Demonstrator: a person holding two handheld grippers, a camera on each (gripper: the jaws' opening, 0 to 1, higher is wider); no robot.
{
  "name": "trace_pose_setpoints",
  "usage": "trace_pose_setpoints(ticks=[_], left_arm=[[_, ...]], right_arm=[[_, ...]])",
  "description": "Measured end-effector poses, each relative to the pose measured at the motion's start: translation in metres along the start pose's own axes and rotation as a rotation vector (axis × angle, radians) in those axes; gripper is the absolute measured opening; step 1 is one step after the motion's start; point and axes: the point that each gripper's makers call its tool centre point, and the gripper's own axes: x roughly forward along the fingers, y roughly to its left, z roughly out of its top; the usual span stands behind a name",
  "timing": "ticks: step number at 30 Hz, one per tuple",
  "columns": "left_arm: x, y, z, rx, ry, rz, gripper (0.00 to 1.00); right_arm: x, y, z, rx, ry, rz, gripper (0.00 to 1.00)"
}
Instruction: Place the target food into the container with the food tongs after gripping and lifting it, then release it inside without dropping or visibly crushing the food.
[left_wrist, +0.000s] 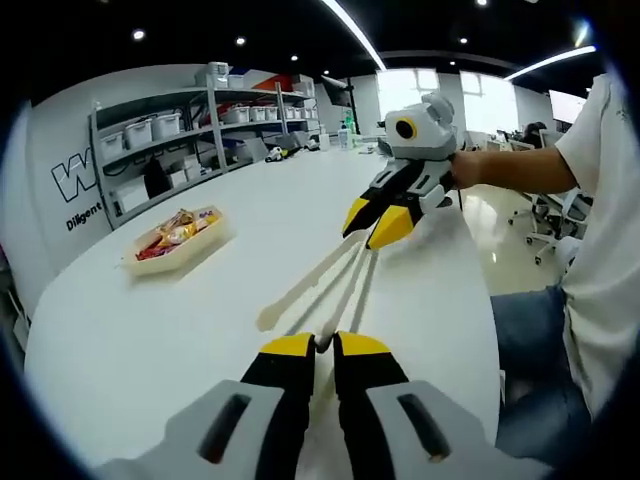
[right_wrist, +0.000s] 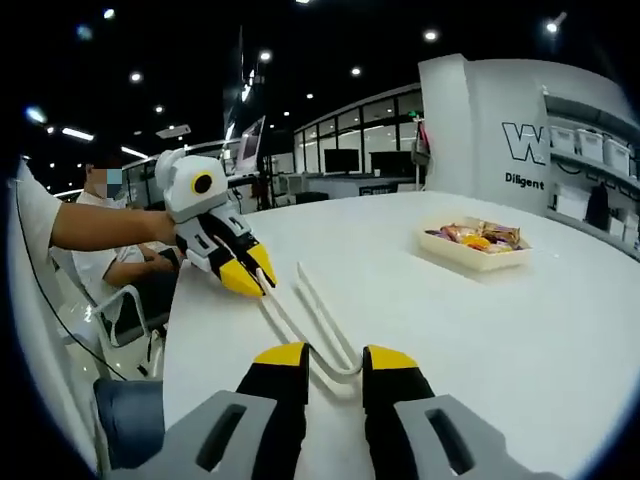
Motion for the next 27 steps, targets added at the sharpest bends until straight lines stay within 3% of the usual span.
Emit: trace_pose_setpoints(ticks=[4, 20, 25, 27], left_arm=[[0.0001, -0.0013, -0.0018, -0.003, 0.004, -0.001, 0.05], [0.0017, 0.0001, -0.0081, -0.014, 0.012, -0.007, 0.07], [-0.001, 0.0001, -0.0037, -0.028, -0.026, -0.011, 0.15], [-0.0016, 0.0019, -0.0059, -0.03, -0.01, 0.003, 0.2]], right_arm=[[0.0006, -0.0005, -0.0011, -0.032, 0.016, -0.01, 0.15], [0.0055, -0.0026, -0.0059, 0.03, 0.032, -0.014, 0.15], [0.0051, -0.0025, -0.0075, 0.052, 0.026, -0.01, 0.16], [0.0053, -0.0026, -0.009, 0.052, 0.03, -0.011, 0.15]])
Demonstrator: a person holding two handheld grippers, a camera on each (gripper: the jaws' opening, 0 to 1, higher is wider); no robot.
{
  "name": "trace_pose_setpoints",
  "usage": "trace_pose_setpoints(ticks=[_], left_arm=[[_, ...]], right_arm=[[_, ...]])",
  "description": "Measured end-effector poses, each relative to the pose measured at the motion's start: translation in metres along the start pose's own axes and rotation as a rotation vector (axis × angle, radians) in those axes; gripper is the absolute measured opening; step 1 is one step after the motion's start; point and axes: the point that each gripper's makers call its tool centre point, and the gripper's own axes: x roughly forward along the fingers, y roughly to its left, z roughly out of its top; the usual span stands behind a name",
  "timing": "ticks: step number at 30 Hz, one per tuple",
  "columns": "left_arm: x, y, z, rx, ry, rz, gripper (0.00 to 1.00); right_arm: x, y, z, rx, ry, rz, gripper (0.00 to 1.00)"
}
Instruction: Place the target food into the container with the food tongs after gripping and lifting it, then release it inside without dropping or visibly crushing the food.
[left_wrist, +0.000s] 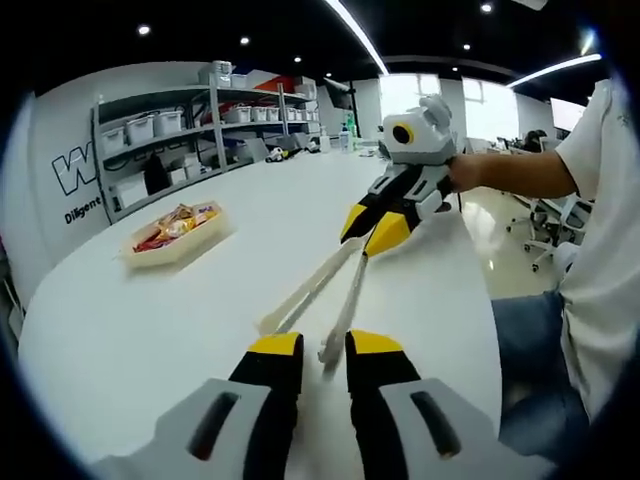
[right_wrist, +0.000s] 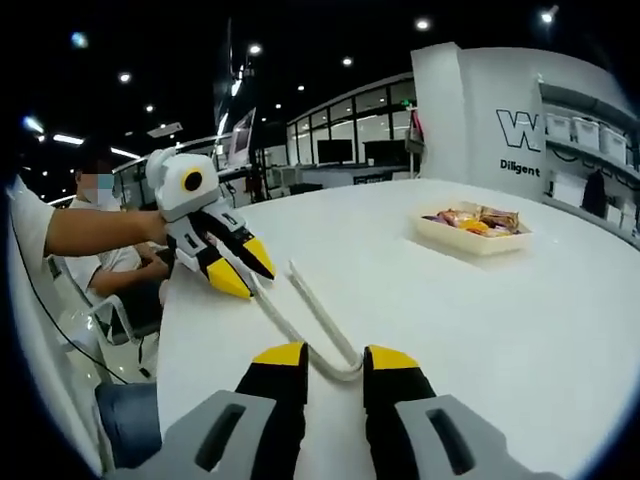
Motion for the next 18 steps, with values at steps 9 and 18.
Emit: trace_pose_setpoints(ticks=[9, 18], left_arm=[[-0.0035, -0.0007, -0.0001, 0.003, -0.003, 0.0, 0.17], [-0.0014, -0.004, 0.0004, 0.022, 0.009, -0.01, 0.06]], right_arm=[[-0.0006, 0.0006, -0.001, -0.005, 0.003, -0.004, 0.17], [0.0007, -0.0003, -0.0029, -0.016, 0.007, -0.011, 0.15]])
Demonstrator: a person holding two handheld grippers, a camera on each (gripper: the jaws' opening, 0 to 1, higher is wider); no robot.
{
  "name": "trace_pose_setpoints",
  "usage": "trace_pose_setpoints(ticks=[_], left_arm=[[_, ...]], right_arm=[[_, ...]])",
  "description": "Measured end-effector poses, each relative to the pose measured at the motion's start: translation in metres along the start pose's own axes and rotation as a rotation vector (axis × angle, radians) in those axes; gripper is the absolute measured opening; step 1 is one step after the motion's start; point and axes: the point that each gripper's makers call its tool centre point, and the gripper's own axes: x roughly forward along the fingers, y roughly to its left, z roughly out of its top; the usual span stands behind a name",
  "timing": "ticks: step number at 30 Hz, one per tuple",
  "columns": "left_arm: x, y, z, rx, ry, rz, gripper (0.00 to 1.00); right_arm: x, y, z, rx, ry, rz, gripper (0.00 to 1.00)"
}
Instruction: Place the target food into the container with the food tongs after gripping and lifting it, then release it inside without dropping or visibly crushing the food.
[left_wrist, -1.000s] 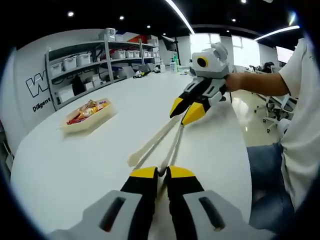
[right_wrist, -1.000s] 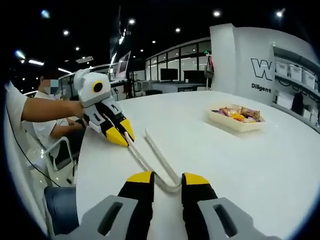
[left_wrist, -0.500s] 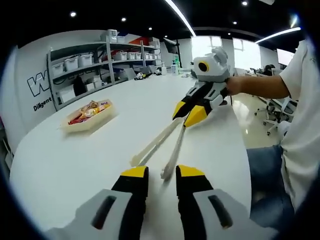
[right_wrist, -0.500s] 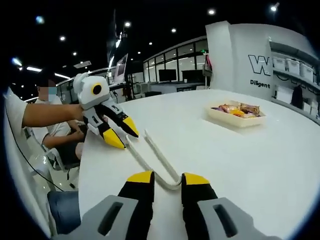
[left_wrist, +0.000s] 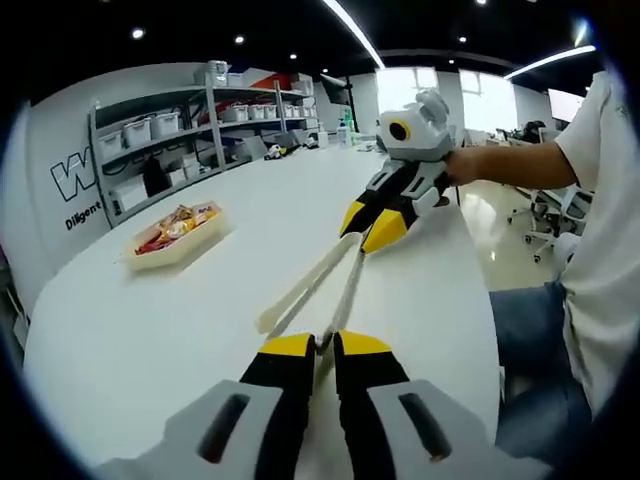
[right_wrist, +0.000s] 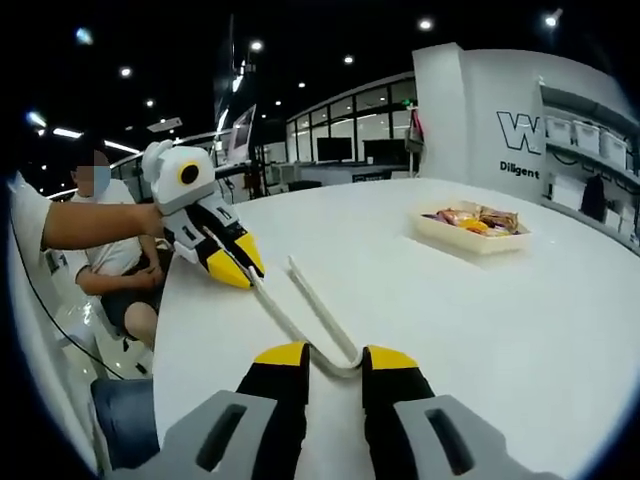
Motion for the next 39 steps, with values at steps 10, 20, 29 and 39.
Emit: trace_pose_setpoints(ticks=[10, 20, 29, 39], left_arm=[[0.001, 0.004, 0.004, -0.083, -0.015, 0.014, 0.06], [0.007, 0.004, 0.001, -0.055, -0.001, 0.011, 0.06], [-0.002, 0.005, 0.0, -0.07, -0.033, 0.052, 0.29], [-0.037, 0.03, 0.003, -0.167, -0.098, 0.228, 0.86]], right_arm=[[-0.004, 0.0, 0.002, -0.013, 0.004, -0.029, 0.14], [-0.003, -0.006, -0.002, -0.004, -0.003, -0.041, 0.14], [-0.015, -0.007, 0.002, -0.02, -0.036, -0.064, 0.2], [-0.037, -0.005, 0.016, -0.05, -0.05, -0.168, 0.72]])
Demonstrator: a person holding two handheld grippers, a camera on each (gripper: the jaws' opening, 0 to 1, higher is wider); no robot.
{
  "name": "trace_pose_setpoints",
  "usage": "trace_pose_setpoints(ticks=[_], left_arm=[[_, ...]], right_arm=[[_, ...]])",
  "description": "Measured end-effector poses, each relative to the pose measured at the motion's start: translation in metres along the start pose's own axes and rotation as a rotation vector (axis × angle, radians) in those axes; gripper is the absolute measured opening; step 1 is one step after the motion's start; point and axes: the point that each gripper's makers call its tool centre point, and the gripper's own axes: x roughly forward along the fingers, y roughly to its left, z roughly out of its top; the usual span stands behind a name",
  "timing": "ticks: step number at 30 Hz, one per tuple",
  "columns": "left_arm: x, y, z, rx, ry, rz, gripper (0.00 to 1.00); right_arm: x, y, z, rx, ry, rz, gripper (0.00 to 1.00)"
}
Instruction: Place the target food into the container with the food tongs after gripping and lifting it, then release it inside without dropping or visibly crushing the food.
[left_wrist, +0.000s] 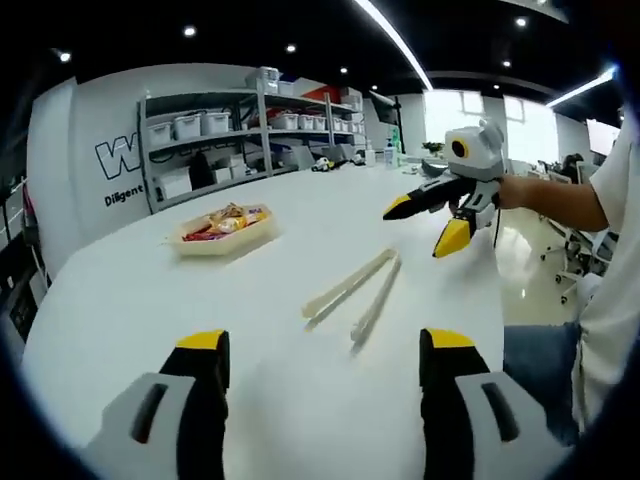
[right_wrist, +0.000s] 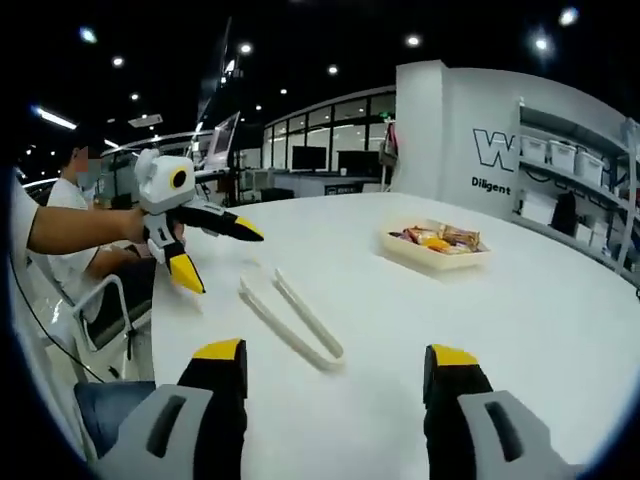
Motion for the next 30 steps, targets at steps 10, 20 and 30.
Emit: trace_pose_setpoints(ticks=[10, 20, 30], left_arm=[[-0.007, -0.008, 0.007, -0.021, -0.01, 0.067, 0.99], [-0.023, -0.008, 0.012, -0.063, -0.004, 0.15, 0.99], [-0.03, -0.007, 0.001, -0.078, 0.006, 0.199, 0.99]], right_arm=[[-0.011, 0.007, 0.021, 0.03, -0.093, -0.094, 0.86], [-0.017, 0.008, 0.032, 0.092, -0.118, -0.117, 0.96], [-0.017, 0.004, 0.03, 0.151, -0.126, -0.177, 0.99]])
